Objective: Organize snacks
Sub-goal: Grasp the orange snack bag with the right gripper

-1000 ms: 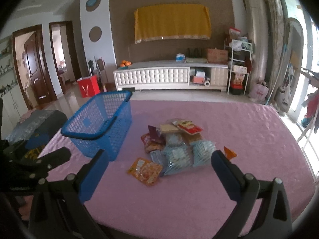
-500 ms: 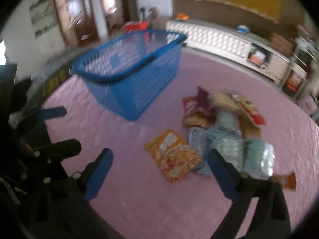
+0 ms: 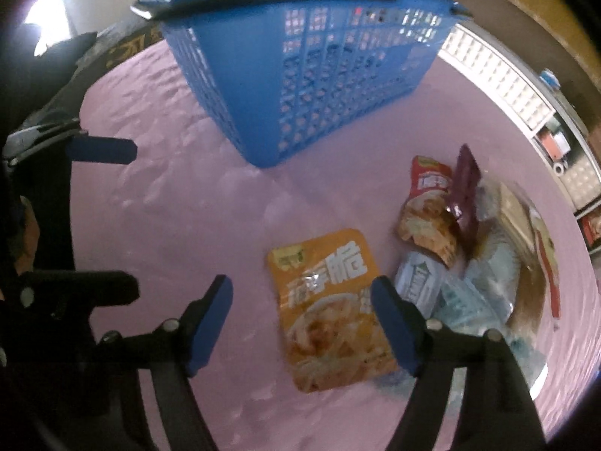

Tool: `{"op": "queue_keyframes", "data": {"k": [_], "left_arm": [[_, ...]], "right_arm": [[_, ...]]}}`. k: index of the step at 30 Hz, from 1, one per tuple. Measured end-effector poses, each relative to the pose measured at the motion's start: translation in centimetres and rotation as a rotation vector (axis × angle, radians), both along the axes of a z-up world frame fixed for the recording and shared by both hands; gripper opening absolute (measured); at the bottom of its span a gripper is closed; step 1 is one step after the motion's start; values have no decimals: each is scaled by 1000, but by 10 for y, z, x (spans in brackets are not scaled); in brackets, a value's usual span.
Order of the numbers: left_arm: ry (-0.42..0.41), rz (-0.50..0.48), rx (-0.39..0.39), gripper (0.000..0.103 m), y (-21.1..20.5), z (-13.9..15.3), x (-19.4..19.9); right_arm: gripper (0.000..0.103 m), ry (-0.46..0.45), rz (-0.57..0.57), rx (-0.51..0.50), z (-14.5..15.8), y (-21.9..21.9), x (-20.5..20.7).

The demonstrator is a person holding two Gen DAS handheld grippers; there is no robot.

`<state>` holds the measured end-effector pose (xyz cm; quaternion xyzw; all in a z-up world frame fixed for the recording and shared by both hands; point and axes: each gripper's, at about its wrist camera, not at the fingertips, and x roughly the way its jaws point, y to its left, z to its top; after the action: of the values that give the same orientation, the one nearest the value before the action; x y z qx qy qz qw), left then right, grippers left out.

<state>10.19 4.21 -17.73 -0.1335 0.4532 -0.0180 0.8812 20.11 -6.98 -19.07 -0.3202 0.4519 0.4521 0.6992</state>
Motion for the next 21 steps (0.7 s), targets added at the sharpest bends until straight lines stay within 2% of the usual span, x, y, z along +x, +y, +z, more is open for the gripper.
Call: {"op": "queue_keyframes", "data": {"k": [3, 6, 11, 15, 17, 19, 21], "left_arm": [[6, -6, -3, 102, 0, -6, 2], [12, -6, -13, 102, 3, -9, 2], [10, 5, -13, 102, 10, -12, -2], [11, 18, -24, 102, 15, -14, -1], [10, 22, -19, 102, 16, -13, -2], [7, 20, -13, 102, 17, -12, -5], [4, 15, -10, 102, 15, -10, -5]], "right_arm": [[79, -21, 32, -58, -9, 3, 3], [79, 55, 19, -32, -11, -1, 15], [74, 47, -8, -27, -14, -2, 9], [57, 39, -8, -9, -12, -16, -4], [39, 33, 1, -5, -10, -13, -14], [28, 14, 14, -7, -9, -13, -25], [28, 2, -13, -5, -9, -13, -29]]}}
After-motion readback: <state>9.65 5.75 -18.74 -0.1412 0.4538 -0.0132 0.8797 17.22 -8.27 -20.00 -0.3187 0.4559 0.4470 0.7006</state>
